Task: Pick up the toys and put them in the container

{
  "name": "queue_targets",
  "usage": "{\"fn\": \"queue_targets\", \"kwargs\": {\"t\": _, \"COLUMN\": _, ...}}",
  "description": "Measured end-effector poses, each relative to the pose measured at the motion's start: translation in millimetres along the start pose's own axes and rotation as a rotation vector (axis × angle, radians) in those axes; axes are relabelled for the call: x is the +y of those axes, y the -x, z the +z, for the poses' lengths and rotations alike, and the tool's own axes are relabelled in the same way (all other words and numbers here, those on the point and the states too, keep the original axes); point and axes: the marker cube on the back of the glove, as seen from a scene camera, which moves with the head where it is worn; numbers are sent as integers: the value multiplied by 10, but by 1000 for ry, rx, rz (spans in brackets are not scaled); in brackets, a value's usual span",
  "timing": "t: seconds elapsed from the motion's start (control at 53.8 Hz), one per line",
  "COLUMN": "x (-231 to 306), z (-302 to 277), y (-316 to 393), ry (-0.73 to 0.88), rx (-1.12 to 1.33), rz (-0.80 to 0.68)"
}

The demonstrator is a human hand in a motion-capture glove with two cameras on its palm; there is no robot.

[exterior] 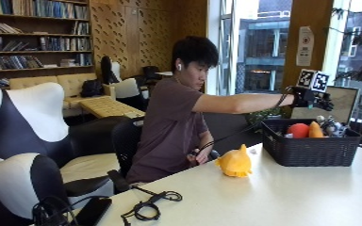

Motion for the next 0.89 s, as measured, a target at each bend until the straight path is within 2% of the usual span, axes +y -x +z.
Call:
{"fn": "queue_targets", "kwargs": {"t": 0.297, "x": 298, "z": -235, "y": 14, "ry": -49, "rx": 33, "rz": -7}}
{"fn": "queue_targets", "kwargs": {"t": 0.409, "x": 538, "z": -373, "y": 14, "ry": -58, "rx": 23, "rz": 52}}
{"fn": "queue_targets", "kwargs": {"t": 0.52, "x": 824, "z": -548, "y": -44, "ry": 12, "rx": -14, "rz": 275}}
{"fn": "queue_targets", "kwargs": {"t": 0.632, "x": 1467, "z": -801, "y": -404, "ry": -7, "rx": -74, "rz": 669}}
{"fn": "queue_targets", "kwargs": {"t": 0.743, "x": 2154, "z": -885, "y": -672, "ry": -100, "rx": -70, "rz": 700}}
{"fn": "queue_targets", "kwargs": {"t": 0.892, "x": 2886, "z": -819, "y": -887, "ry": -211, "rx": -127, "rz": 1020}}
